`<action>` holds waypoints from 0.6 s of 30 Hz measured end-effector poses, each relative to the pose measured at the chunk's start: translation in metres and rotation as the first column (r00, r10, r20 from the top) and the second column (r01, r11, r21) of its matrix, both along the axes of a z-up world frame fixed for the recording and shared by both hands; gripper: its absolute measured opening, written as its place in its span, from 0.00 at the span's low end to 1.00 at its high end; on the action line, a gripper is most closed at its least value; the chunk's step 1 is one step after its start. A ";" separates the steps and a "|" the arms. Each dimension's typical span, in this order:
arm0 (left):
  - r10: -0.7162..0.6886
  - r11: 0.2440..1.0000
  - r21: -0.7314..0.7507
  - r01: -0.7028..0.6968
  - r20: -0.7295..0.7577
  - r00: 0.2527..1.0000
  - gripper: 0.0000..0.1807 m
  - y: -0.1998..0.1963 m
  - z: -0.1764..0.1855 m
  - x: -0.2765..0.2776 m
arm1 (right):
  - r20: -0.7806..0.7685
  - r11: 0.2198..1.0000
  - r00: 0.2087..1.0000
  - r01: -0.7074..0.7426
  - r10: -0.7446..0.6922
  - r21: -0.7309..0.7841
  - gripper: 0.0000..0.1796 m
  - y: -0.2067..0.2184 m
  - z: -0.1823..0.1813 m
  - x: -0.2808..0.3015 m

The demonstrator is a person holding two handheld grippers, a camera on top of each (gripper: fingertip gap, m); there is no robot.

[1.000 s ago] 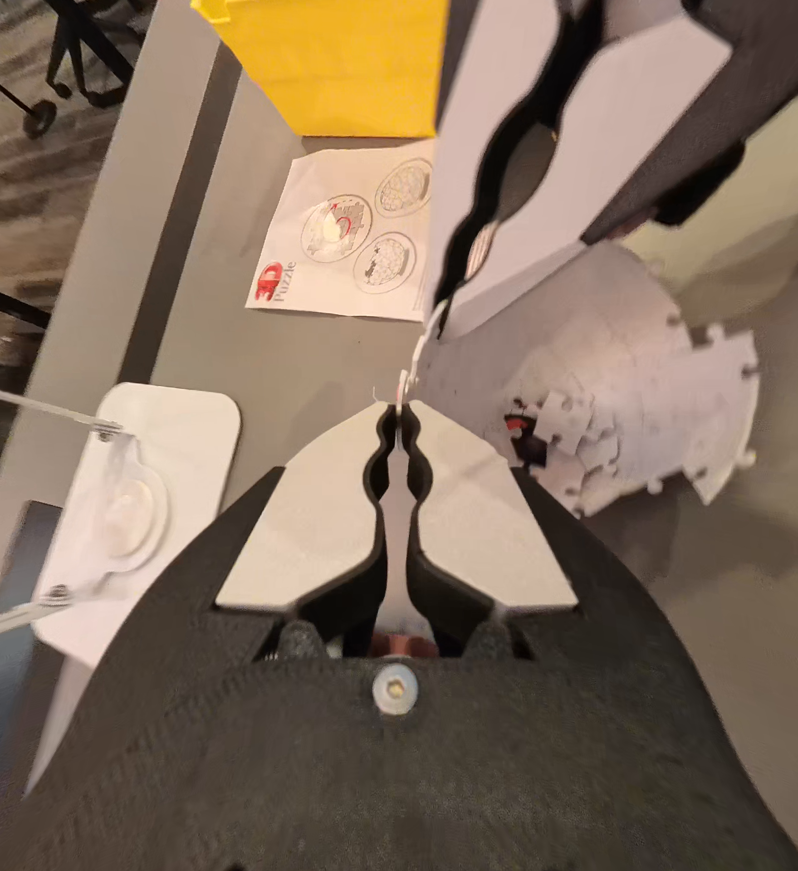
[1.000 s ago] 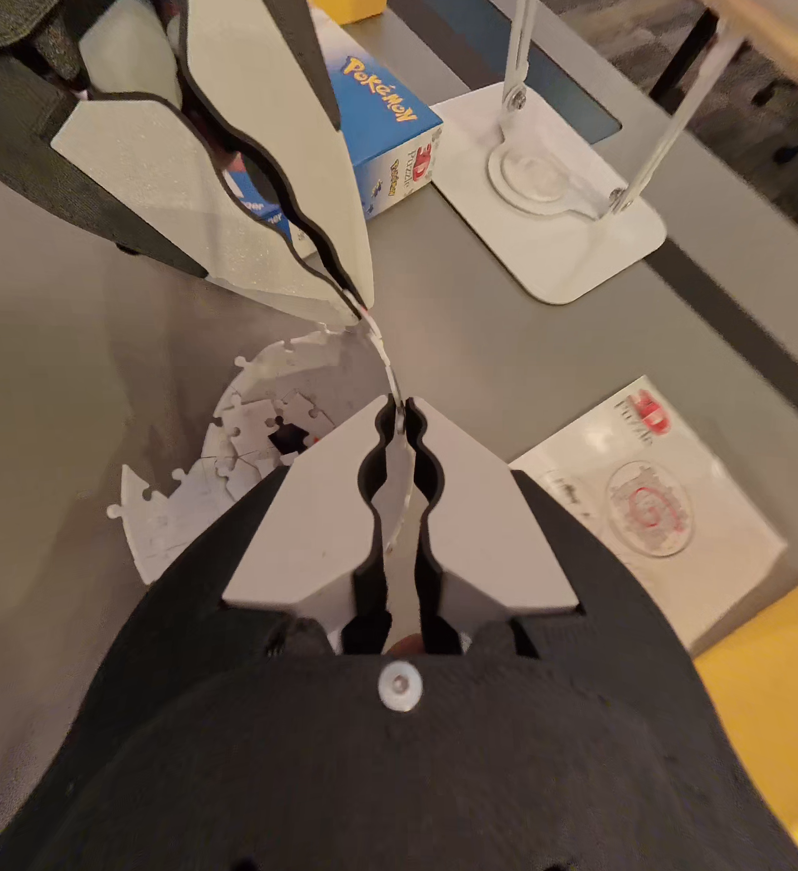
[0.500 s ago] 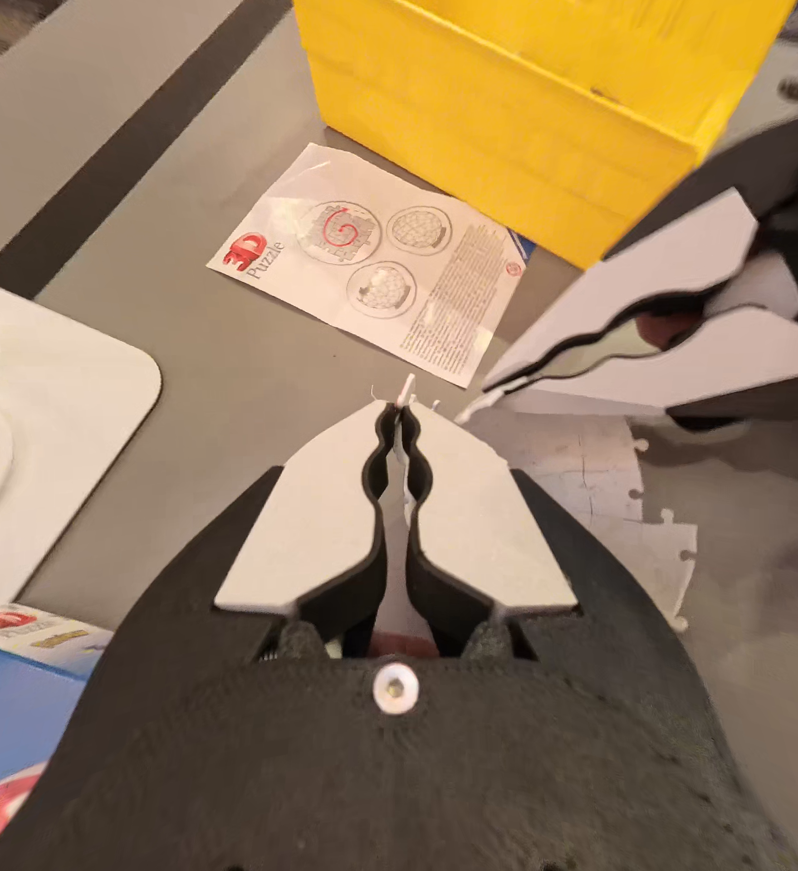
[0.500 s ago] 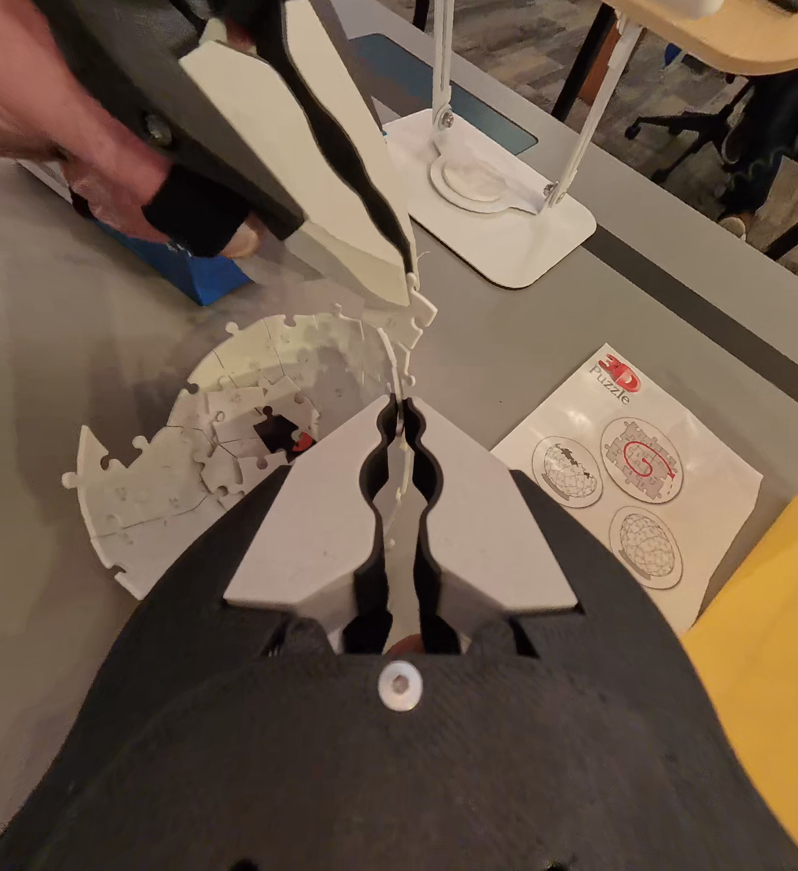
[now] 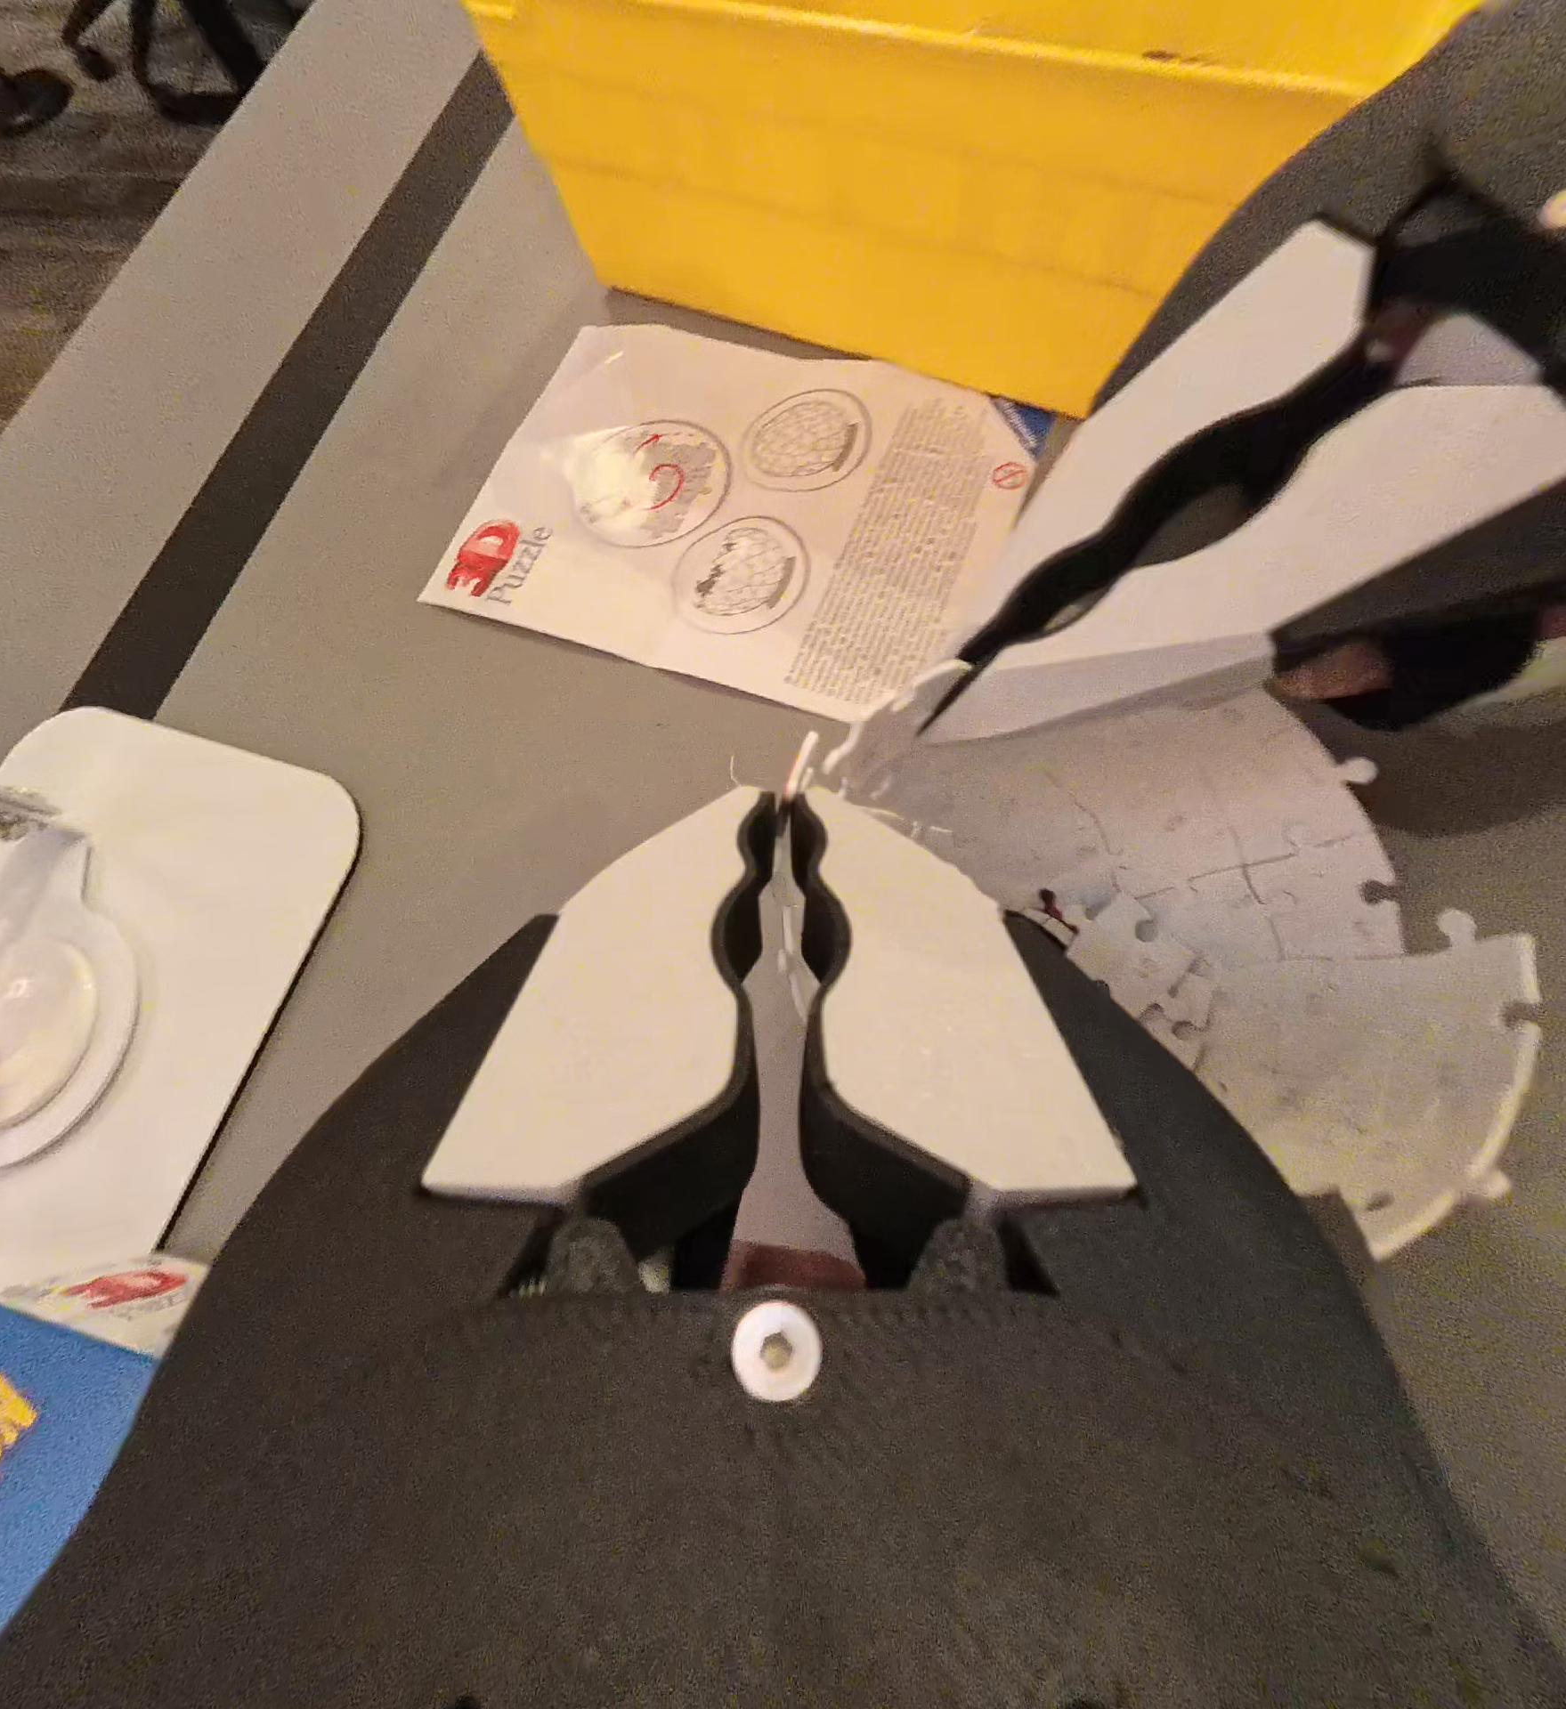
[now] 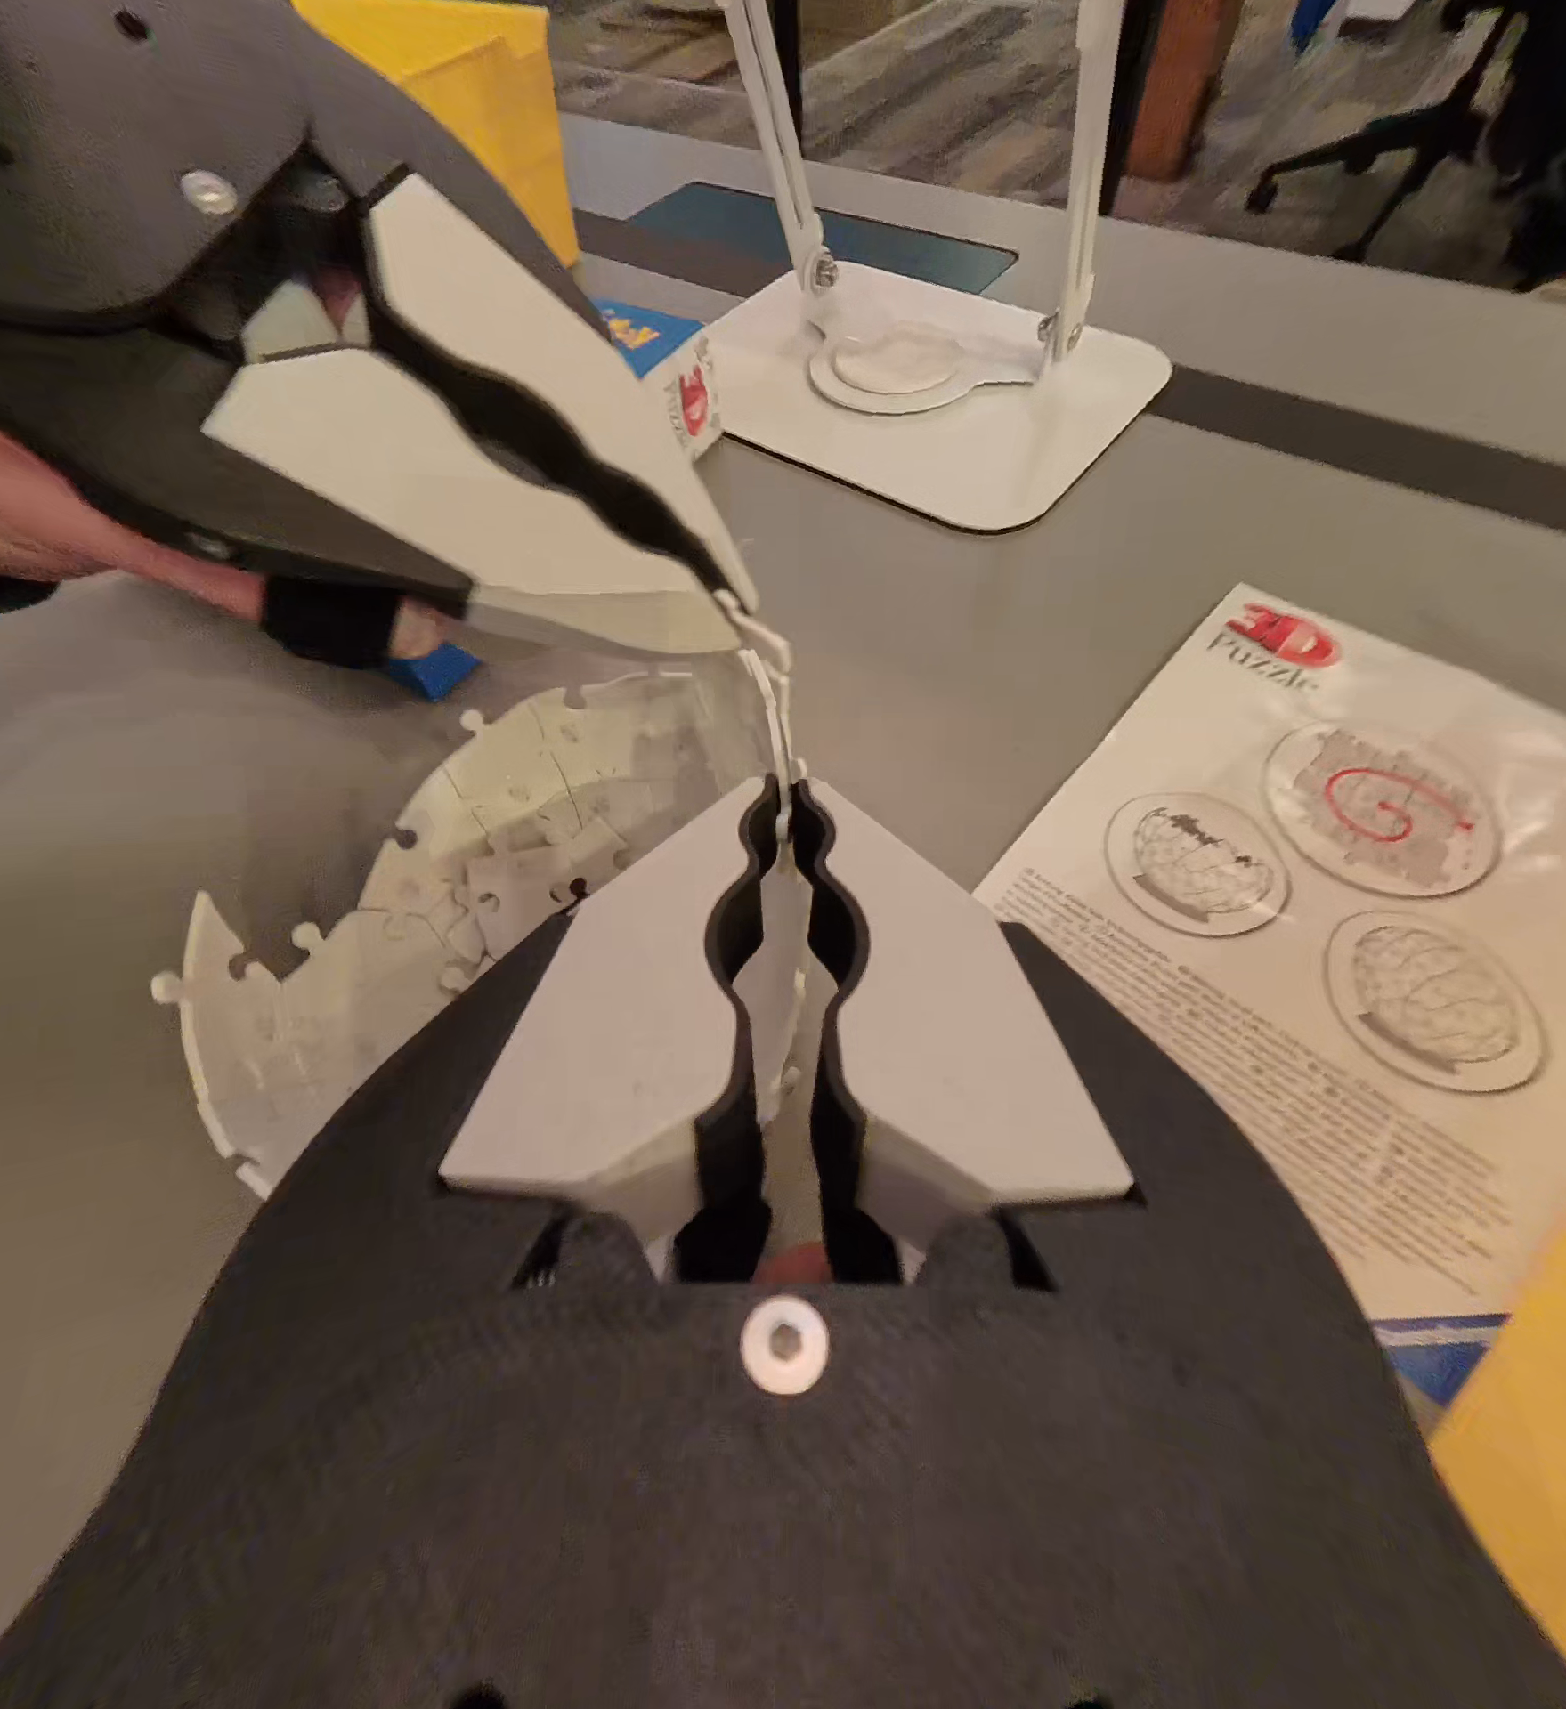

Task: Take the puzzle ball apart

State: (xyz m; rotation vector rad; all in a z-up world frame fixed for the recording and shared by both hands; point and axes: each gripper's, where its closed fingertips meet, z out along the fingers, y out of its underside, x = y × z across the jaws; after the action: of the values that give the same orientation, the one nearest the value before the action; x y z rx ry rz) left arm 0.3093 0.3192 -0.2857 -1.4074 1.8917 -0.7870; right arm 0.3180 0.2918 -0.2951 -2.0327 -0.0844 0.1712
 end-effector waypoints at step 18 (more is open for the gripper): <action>0.138 0.982 0.148 -0.113 -0.172 0.975 0.02 0.004 -0.029 -0.011 | 0.402 0.995 0.915 -0.010 -0.029 0.096 0.00 0.007 0.013 -0.007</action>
State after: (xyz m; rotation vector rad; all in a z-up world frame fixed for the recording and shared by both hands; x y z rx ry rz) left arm 0.2982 0.3236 -0.3151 -1.5379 1.9296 -0.4706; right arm 0.3111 0.2984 -0.2824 -1.9442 -0.3349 -0.2584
